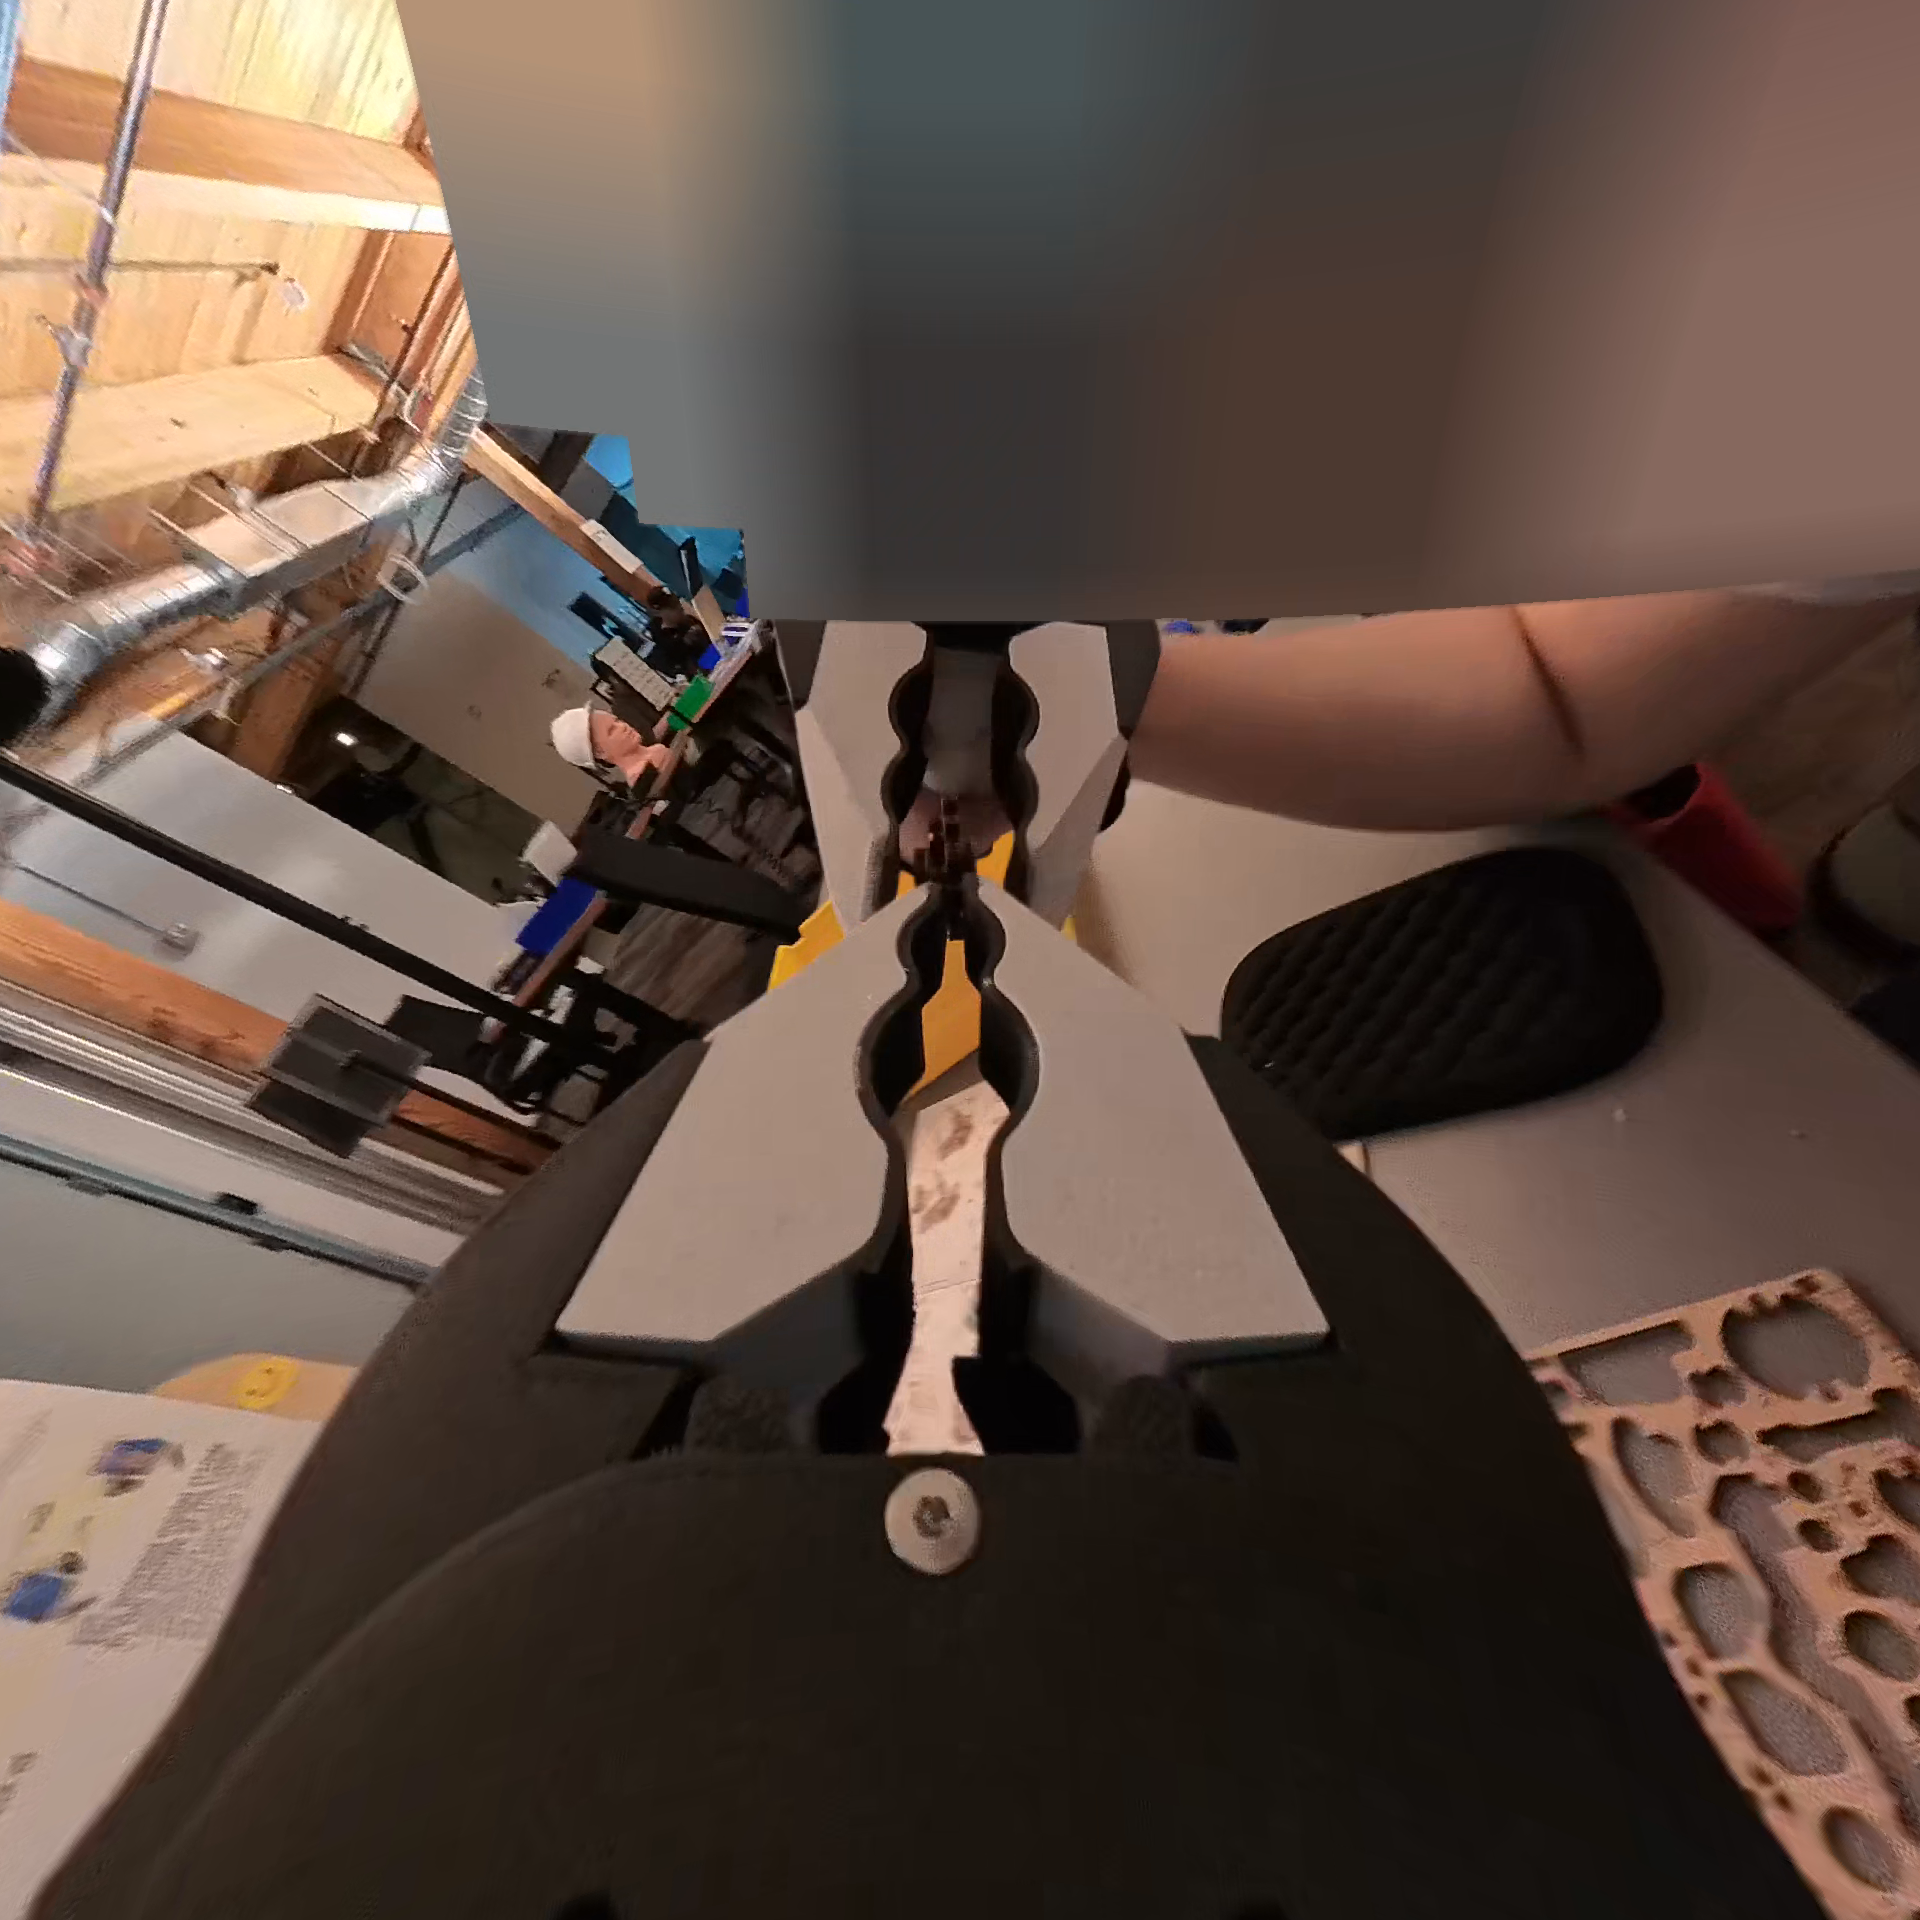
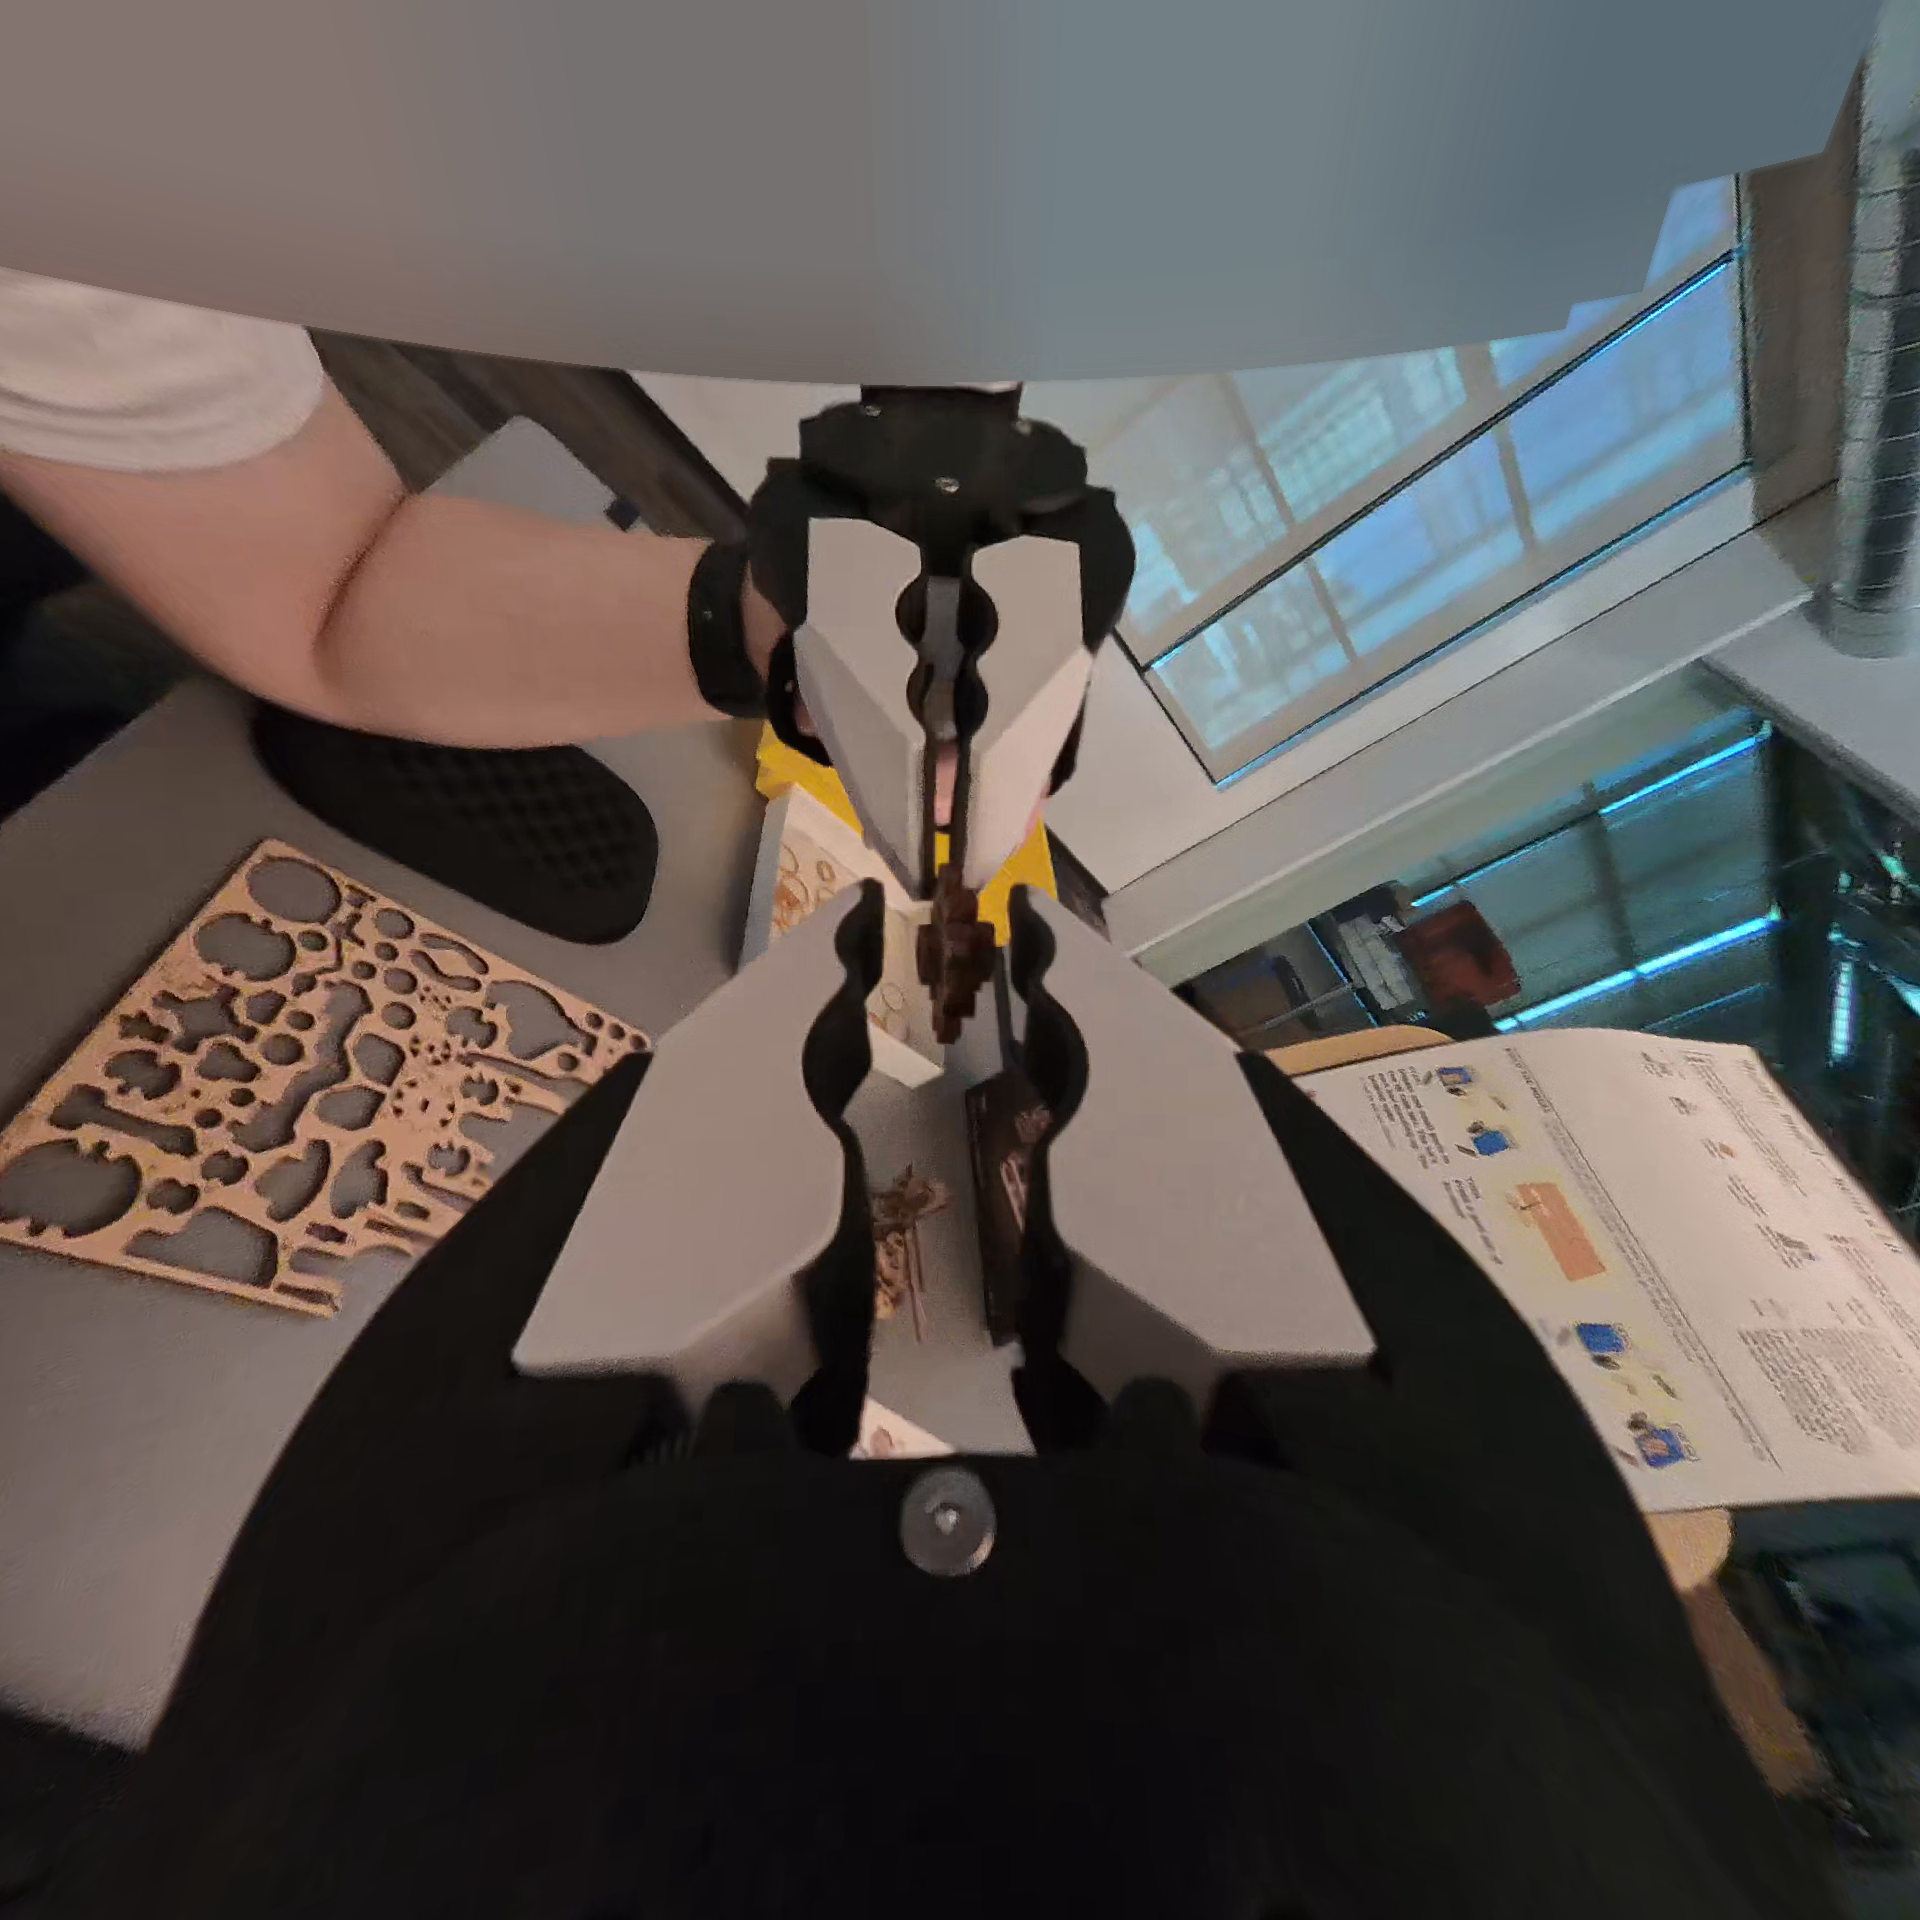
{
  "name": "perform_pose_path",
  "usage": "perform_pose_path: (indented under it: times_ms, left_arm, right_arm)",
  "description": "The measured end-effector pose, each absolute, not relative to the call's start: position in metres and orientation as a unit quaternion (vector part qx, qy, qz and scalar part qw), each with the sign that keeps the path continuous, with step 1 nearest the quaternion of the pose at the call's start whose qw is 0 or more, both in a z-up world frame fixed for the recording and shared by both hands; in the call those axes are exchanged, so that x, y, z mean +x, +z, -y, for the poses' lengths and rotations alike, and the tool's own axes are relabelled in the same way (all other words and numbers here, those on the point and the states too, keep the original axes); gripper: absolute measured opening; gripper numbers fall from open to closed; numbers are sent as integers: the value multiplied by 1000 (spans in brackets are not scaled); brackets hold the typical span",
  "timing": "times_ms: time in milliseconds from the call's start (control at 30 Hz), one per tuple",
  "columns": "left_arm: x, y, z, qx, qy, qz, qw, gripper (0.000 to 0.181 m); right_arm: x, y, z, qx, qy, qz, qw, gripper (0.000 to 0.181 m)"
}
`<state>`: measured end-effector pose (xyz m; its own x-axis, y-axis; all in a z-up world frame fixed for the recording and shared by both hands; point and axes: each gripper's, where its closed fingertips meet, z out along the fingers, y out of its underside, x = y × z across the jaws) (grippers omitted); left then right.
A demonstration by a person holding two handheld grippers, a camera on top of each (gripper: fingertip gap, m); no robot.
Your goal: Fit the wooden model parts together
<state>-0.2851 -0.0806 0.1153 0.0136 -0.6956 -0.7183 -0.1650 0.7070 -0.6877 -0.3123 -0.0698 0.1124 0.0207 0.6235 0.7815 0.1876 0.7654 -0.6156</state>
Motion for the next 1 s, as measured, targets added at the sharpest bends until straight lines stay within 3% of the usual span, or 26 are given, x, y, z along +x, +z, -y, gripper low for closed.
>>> perform_pose_path:
  times_ms: [133, 1000]
  left_arm:
    - [-286, 105, 79, -308, -141, -695, 634, 0]
    - [-298, 99, 87, -291, -65, -723, 623, 0]
  right_arm:
    - [-309, 105, 64, -300, 115, 695, 643, 18]
    - [-314, 99, 76, -266, 97, 717, 637, 12]
